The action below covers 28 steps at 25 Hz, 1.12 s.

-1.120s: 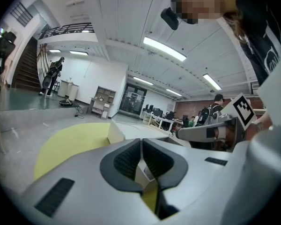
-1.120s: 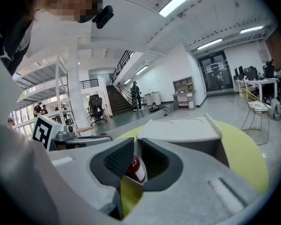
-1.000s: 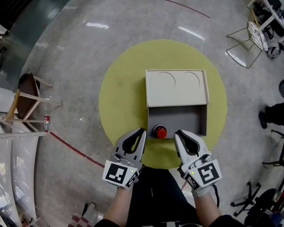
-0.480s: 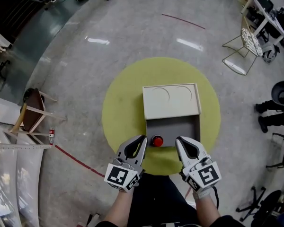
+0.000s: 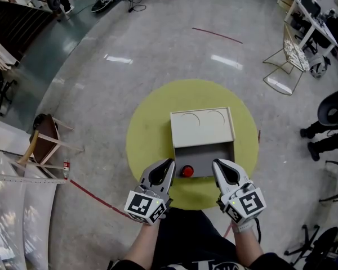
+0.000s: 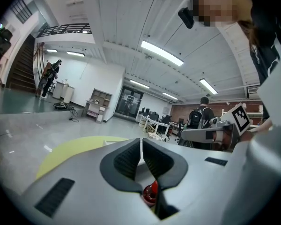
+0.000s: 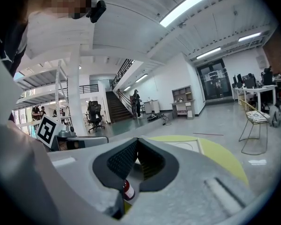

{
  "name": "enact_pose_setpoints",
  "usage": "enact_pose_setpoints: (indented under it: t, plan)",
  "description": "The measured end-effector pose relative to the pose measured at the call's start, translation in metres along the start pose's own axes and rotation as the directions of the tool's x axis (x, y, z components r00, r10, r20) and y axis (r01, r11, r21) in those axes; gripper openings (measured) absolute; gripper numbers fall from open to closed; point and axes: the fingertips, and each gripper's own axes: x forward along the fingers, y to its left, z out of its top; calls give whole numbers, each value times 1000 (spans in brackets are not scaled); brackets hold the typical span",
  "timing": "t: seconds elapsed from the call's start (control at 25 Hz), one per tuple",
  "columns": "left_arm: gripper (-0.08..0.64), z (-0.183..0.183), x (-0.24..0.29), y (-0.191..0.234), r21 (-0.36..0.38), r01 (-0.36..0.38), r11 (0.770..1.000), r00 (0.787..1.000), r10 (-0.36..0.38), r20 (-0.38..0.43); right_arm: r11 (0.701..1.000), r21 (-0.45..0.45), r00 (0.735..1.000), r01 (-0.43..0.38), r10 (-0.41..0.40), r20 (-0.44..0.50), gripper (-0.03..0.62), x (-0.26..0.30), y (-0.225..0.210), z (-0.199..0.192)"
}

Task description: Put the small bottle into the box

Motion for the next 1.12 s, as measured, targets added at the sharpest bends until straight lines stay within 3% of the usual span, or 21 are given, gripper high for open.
enact_pose_setpoints:
  t: [1.12]
  plan:
    - [21, 79, -3, -27, 101, 22, 995, 993, -33, 112, 998, -55, 995, 17, -12, 104, 6, -33, -3, 69]
